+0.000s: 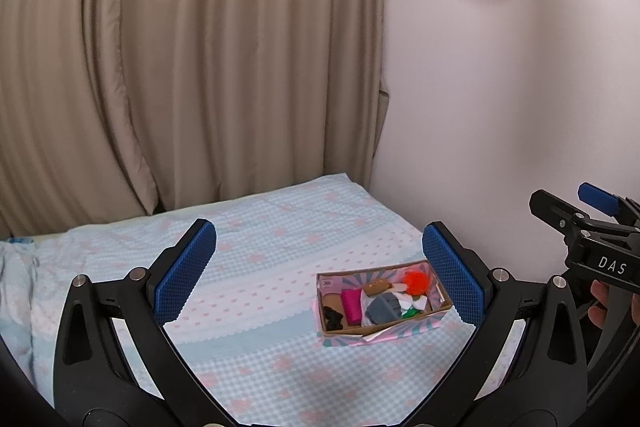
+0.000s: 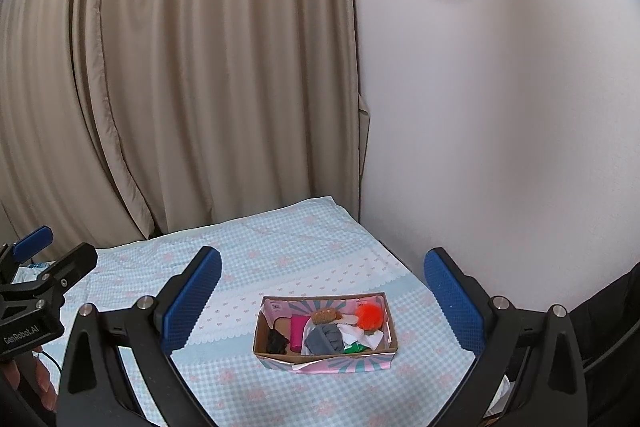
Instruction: Organize soft objects
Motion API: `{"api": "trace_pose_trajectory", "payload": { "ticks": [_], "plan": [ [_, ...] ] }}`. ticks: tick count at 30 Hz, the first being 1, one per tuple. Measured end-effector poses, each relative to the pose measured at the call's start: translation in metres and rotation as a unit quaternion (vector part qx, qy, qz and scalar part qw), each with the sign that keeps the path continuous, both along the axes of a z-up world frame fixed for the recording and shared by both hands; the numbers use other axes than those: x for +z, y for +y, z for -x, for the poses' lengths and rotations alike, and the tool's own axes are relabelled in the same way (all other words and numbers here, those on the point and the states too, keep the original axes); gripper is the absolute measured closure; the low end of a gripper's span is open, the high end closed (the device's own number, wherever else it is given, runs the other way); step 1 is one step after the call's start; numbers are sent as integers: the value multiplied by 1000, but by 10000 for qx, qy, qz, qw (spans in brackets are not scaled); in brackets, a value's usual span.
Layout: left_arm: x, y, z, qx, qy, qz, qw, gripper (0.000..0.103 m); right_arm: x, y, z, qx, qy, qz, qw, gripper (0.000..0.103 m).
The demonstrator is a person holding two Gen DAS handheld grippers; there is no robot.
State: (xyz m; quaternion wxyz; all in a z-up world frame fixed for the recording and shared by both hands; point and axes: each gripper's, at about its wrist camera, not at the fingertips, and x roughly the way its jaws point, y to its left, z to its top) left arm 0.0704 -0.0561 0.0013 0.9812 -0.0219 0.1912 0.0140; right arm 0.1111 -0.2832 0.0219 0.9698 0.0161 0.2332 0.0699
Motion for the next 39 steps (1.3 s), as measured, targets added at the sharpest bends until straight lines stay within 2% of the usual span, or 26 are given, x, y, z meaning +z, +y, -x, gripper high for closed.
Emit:
{"api": "trace_pose_trajectory", "payload": {
  "ticks": [29, 39],
  "plan": [
    [0, -8, 6, 97, -30, -36, 9999, 0, 5, 2, 8, -118, 30, -30, 9999, 2],
    [3, -14, 3, 456, -227, -493, 9975, 0, 3, 5, 6, -163, -9, -23, 9999, 2]
  ]
}}
